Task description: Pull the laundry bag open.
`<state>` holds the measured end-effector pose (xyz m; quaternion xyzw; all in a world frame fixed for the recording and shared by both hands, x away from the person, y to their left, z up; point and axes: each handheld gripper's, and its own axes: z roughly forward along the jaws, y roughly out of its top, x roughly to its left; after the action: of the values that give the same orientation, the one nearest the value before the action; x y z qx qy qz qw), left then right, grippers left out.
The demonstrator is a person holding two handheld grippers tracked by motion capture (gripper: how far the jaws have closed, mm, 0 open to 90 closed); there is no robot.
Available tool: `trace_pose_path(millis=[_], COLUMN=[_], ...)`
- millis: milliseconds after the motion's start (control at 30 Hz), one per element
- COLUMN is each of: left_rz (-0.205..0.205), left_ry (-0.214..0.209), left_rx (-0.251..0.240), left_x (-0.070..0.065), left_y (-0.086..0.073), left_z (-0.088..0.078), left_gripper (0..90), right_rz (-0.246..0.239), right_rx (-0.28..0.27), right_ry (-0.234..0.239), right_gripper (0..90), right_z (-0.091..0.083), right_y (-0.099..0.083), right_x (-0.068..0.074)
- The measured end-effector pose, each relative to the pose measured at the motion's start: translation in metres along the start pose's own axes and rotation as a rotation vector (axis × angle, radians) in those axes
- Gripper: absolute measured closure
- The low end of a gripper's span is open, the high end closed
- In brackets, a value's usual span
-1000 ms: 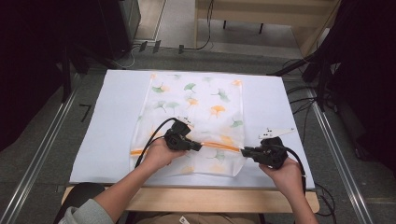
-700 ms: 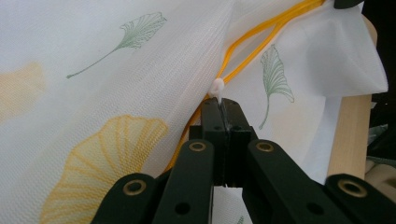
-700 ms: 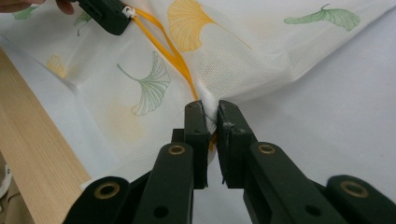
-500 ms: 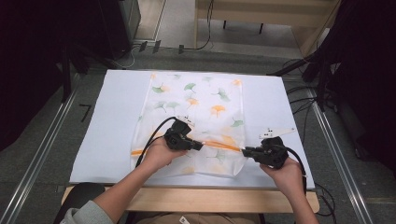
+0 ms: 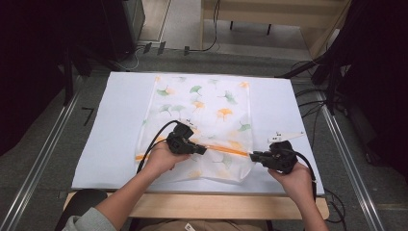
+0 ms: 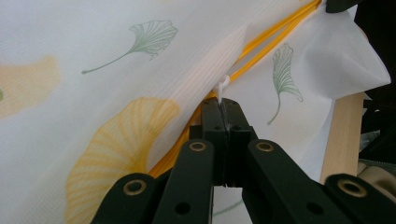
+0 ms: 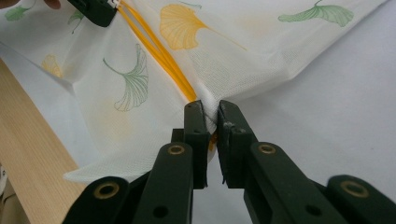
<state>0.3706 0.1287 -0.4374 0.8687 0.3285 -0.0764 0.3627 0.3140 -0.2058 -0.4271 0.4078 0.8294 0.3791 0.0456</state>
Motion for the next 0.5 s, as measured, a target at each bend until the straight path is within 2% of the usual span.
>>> trace_pose_path(millis=[233,333,500], left_rz=[-0.021,-0.025,-0.013], left_ry=[0.027,0.012,0.016], left_rx=[0.016,0.007,-0.003], left_x=[0.007,0.009,0.008], left_y=[-0.012,-0.016,-0.018], left_z=[-0.015,-0.022,-0.028], left_gripper=[90.0,90.0,90.0], right_rz=[-0.005,-0.004,-0.009], right_rx=[0.006,0.005,0.008], right_ry=[-0.001,-0.001,-0.001], right_gripper=[85.1,85.1,85.1], right_z=[0.002,0.003,0.004], right_y=[0.002,0.003,0.004], right_x=[-0.003,-0.005,-0.006])
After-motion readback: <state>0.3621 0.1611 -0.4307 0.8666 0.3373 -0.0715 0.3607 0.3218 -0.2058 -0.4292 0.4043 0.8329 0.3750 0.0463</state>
